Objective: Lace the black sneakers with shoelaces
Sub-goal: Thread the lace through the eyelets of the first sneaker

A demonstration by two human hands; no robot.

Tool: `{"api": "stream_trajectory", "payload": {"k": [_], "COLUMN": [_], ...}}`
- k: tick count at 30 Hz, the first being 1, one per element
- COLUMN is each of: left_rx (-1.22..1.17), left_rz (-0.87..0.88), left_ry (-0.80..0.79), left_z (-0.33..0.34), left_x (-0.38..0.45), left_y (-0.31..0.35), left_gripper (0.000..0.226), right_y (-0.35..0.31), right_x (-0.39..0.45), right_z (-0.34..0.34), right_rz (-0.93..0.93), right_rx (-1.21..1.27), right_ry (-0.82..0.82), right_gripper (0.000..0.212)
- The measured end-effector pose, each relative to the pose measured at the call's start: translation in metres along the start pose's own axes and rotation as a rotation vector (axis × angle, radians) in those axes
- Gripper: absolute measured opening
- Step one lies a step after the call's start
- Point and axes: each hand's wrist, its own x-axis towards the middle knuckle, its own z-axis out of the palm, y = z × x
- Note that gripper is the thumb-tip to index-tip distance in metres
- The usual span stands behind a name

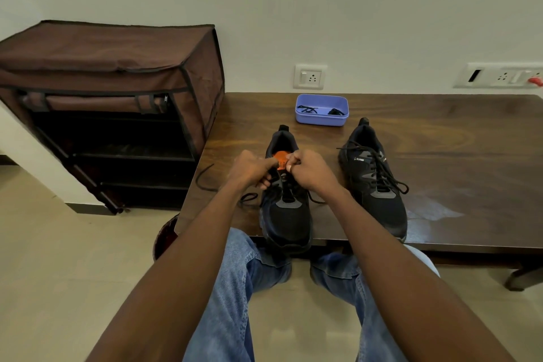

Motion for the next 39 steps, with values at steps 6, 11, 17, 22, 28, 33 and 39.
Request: {"api": "stream_trajectory", "payload": {"k": [6,11,17,22,28,33,39], "left_rx": [-0.014,-0.008,0.013,0.018,0.124,0.147,0.119], "left_rz": [-0.006,-0.024,-0.018,-0.004,0.069,0.095,0.101], "left_ry": [0.001,-0.004,-0.001,0.014,0.011,0.025,0.023], "left_z": [0.000,-0.001,0.000,0.000,0.002,0.004,0.004], "left_x": [-0.003,-0.001,-0.002,0.000,-0.001,-0.001,0.000], "left_y": [0.002,0.001,0.001,-0.001,-0.002,-0.002,0.000], "left_gripper": [0.023,0.024,0.025,0.026,0.026,0.026,0.026], "right_y": [-0.002,0.004,0.008,0.004,-0.002,-0.004,0.003], "right_x": [-0.001,0.000,-0.017,-0.017,-0.012,-0.015,-0.006], "right_z": [0.003,-0.019,-0.035,-0.023,-0.002,-0.003,-0.023], "right_rz": [0.164,0.409,0.375,0.272,0.166,0.097,0.265], "right_rx": [0.330,0.957,-0.088,-0.157,-0.131,-0.154,0.242], "right_ry": [0.020,0.069,0.307,0.196,0.020,0.052,-0.028], "right_gripper": [0.019,0.023,0.027,0.022,0.032,0.029,0.057]}}
